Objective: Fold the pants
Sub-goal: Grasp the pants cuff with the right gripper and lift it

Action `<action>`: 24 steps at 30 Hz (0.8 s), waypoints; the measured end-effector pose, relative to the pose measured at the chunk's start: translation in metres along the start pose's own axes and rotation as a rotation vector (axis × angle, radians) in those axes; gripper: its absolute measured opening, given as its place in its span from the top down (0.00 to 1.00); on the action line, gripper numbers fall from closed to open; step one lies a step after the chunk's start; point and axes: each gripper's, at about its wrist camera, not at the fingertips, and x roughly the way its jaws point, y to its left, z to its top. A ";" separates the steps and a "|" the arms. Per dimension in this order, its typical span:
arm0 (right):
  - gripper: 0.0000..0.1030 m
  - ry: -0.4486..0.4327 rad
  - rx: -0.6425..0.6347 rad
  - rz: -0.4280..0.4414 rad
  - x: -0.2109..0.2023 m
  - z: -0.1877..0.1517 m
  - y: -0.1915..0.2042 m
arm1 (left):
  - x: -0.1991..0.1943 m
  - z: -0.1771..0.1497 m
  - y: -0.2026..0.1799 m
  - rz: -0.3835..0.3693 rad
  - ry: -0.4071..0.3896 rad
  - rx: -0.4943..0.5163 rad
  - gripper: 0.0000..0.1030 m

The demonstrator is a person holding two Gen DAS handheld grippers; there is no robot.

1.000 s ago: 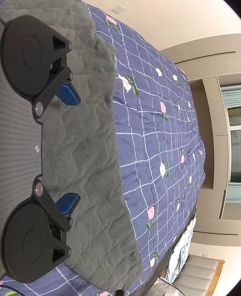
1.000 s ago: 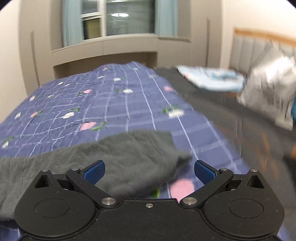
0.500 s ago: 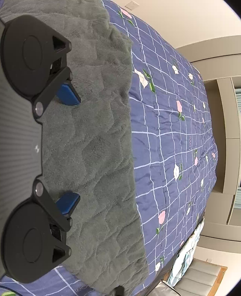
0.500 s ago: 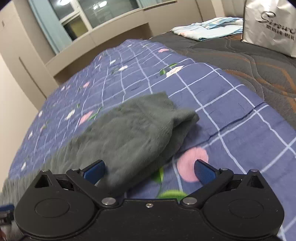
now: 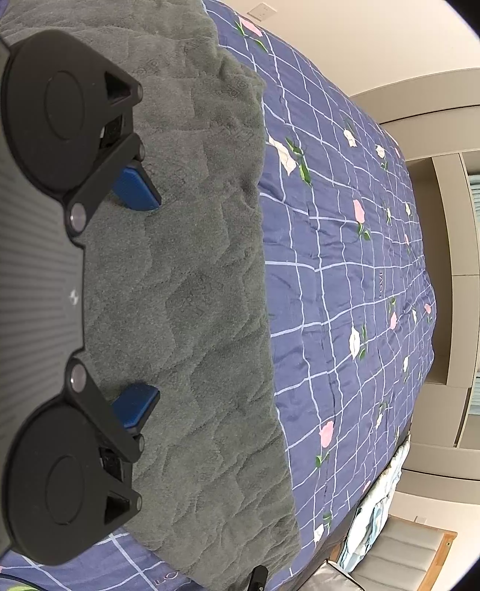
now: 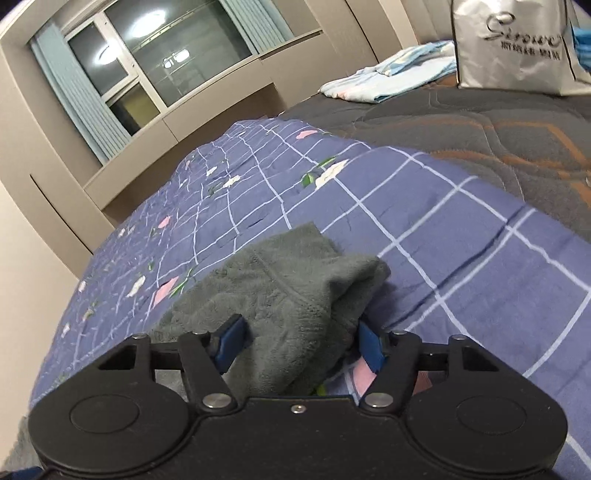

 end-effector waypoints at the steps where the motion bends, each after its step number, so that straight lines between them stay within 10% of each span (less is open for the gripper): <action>1: 0.34 0.000 0.014 0.006 0.000 0.000 -0.002 | 0.000 0.000 0.000 0.000 0.000 0.001 0.00; 11: 0.77 -0.032 -0.080 -0.035 -0.007 0.001 0.020 | -0.006 0.003 0.003 0.003 -0.006 -0.003 0.00; 24: 0.80 -0.190 -0.328 -0.035 -0.053 0.002 0.086 | -0.040 0.011 0.020 -0.020 -0.065 -0.040 0.00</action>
